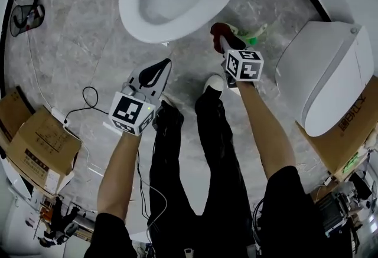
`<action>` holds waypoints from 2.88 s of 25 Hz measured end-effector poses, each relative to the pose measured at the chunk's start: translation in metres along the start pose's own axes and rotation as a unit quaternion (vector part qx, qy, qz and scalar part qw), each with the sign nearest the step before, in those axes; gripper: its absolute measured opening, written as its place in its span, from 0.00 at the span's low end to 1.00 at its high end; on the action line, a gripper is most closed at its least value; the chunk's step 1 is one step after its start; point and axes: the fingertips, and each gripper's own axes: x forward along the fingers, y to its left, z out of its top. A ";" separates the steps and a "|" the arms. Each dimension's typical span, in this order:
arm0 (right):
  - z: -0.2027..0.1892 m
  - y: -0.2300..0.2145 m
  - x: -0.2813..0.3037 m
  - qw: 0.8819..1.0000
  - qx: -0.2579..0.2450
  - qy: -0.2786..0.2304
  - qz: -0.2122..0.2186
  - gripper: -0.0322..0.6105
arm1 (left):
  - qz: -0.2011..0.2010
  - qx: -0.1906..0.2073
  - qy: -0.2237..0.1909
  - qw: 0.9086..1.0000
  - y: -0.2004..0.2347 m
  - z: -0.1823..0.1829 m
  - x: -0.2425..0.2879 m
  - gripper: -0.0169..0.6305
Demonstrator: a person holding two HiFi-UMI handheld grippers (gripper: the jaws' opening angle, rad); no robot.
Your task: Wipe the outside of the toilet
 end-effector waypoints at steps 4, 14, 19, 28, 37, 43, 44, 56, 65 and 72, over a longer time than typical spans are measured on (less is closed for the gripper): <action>0.031 -0.050 0.016 0.999 0.031 -0.026 -0.015 0.20 | -0.002 0.004 -0.007 1.000 -0.016 0.007 0.042 0.04; 0.081 -0.132 0.071 0.991 0.094 -0.059 -0.072 0.20 | 0.010 -0.009 -0.018 1.000 -0.044 -0.009 0.105 0.04; 0.095 -0.130 0.091 0.990 0.114 -0.083 -0.033 0.20 | 0.013 -0.016 -0.009 1.000 -0.045 -0.026 0.106 0.04; 0.090 -0.090 0.088 0.996 0.034 -0.081 0.021 0.20 | 0.021 -0.022 -0.005 1.000 -0.033 -0.034 0.088 0.04; 0.067 -0.057 0.077 0.998 -0.036 -0.051 0.026 0.20 | 0.014 -0.028 -0.008 0.999 -0.035 -0.037 0.061 0.04; 0.042 -0.020 0.079 0.994 -0.102 -0.030 0.037 0.20 | 0.026 -0.034 -0.011 0.999 -0.020 -0.049 0.032 0.04; 0.038 -0.015 0.079 0.993 -0.105 -0.028 0.037 0.20 | 0.028 -0.034 -0.012 0.999 -0.019 -0.051 0.027 0.04; 0.013 0.026 0.072 0.994 -0.101 -0.017 0.021 0.20 | 0.044 -0.046 -0.017 0.998 0.003 -0.069 -0.029 0.04; -0.016 0.084 0.071 0.993 -0.110 -0.004 0.030 0.20 | 0.041 -0.056 -0.011 0.998 0.015 -0.086 -0.068 0.04; -0.034 0.132 0.076 0.995 -0.096 0.004 0.035 0.20 | 0.042 -0.059 -0.012 0.997 0.034 -0.092 -0.102 0.04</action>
